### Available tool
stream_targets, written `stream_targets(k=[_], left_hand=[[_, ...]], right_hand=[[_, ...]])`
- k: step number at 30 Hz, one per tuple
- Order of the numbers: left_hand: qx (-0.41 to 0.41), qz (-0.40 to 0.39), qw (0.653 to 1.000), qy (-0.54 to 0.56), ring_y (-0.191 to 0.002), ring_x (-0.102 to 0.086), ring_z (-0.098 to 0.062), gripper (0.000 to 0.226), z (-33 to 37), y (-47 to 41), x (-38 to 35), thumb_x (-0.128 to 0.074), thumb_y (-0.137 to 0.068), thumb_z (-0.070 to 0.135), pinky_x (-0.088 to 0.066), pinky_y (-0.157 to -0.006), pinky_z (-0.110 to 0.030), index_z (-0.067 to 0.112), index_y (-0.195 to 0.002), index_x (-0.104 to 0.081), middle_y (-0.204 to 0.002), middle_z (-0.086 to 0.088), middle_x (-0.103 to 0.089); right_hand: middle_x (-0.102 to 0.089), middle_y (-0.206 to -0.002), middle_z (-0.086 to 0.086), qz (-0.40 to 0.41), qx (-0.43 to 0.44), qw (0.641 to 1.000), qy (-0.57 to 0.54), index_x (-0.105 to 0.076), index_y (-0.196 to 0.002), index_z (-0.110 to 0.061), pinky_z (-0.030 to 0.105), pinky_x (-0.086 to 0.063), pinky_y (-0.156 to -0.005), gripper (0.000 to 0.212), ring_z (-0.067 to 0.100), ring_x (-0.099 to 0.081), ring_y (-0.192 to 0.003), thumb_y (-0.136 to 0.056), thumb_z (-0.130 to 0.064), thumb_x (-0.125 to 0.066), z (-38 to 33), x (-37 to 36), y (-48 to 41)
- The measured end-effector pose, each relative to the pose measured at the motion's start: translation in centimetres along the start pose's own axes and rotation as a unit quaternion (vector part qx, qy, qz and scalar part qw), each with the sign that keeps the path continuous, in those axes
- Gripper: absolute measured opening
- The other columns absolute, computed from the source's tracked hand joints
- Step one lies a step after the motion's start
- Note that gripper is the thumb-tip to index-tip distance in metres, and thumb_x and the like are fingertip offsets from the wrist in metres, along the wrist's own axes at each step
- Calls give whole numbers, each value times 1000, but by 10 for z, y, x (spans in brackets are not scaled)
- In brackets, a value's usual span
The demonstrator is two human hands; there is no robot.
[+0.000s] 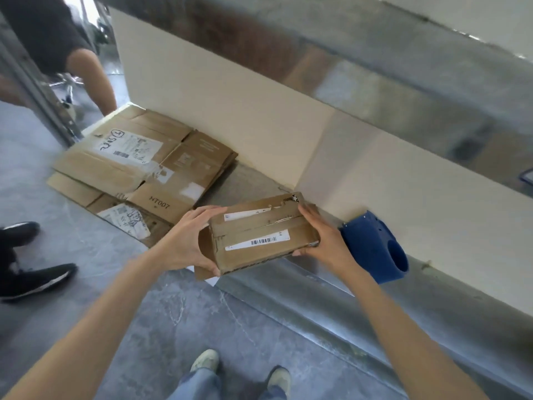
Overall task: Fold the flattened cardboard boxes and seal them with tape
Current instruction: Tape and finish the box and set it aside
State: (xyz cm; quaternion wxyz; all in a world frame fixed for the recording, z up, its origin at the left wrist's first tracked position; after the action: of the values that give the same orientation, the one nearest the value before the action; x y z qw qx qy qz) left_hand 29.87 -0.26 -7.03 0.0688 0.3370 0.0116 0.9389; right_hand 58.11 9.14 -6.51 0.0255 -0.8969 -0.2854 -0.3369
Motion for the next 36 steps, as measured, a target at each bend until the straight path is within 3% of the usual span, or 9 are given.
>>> stream_targets(k=[6, 9, 14, 17, 19, 22, 25, 30, 36], left_hand=[[52, 99, 994, 2, -128, -32, -4, 120, 16, 48, -26, -99, -42, 50, -31, -107, -27, 48, -143, -34, -139, 18, -30], [91, 158, 983, 25, -127, -33, -8, 123, 27, 67, -45, -98, -40, 47, -36, -106, -26, 28, -148, -41, -141, 6, -31], [121, 274, 952, 58, -121, -32, -4, 123, 62, 83, -78, -94, -36, 50, -33, -110, -20, 20, -144, -44, -136, 0, -32], [149, 302, 939, 66, -127, -34, -13, 126, 83, 80, -102, -94, -33, 52, -35, -115, -37, 18, -143, -44, -138, 2, -31], [157, 320, 932, 64, -130, -37, -18, 124, 93, 77, -114, -96, -34, 53, -38, -112, -42, 22, -142, -44, -141, 1, -34], [172, 332, 926, 45, -125, -39, -19, 122, 101, 78, -126, -91, -34, 63, -43, -104, -39, 28, -140, -43, -139, 5, -38], [176, 342, 922, 36, -121, -40, -16, 114, 105, 82, -131, -87, -38, 69, -42, -97, -32, 31, -136, -44, -135, 9, -42], [153, 362, 920, 9, -113, -45, -15, 90, 116, 79, -138, -91, -57, 51, -39, -89, -28, 29, -134, -48, -128, 15, -47], [146, 360, 920, 52, -108, -51, -11, 71, 118, 65, -146, -86, -76, 22, -50, -92, -29, 30, -136, -49, -126, 11, -45]], right_hand=[[-34, -130, -51, -16, 25, 1000, -3, -34, -135, -69, 18, -29, -111, 101, -11, -34, -130, -65, -24, -91, 3, 5, -7], [-40, -139, -35, 4, 50, 999, -1, -36, -144, -54, 27, -32, -113, 92, -7, -36, -131, -73, -25, -87, 1, 9, -1], [-30, -157, -4, 26, 84, 996, 33, -34, -152, -32, 39, -31, -118, 88, 10, -33, -141, -79, -34, -83, -6, 17, 18], [-14, -165, -4, -13, 72, 997, 35, -32, -152, -36, 48, -28, -120, 89, 14, -18, -150, -78, -37, -82, -5, 17, 30], [-20, -163, -4, -34, 79, 996, 13, -32, -153, -35, 49, -31, -118, 88, 14, -24, -148, -80, -37, -81, -4, 19, 40], [-36, -156, -8, -80, 78, 993, -30, -30, -154, -33, 47, -36, -116, 91, 10, -37, -140, -79, -48, -78, -4, 18, 58], [-29, -160, -8, -133, 77, 988, -24, -24, -156, -34, 48, -33, -117, 107, 10, -30, -145, -69, -59, -79, -3, 11, 71], [-13, -162, -14, -187, 125, 974, 8, -15, -158, -36, 29, -25, -117, 123, -12, -15, -141, -62, -41, -93, -16, 6, 79], [-27, -160, -2, -154, 117, 981, 2, -46, -146, -30, 46, -32, -119, 79, 14, -27, -146, -79, -9, -82, -14, 36, 56]])
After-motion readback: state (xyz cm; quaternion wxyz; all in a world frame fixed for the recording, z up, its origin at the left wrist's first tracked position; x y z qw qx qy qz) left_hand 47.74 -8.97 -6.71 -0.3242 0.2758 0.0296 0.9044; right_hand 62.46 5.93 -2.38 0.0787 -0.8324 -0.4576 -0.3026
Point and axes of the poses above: each hand's wrist, its own y-axis away from the middle knuckle, its own x-axis out of the back of the hand, z = x × y, the point moved 7 cm from there along -y, towards the middle knuckle
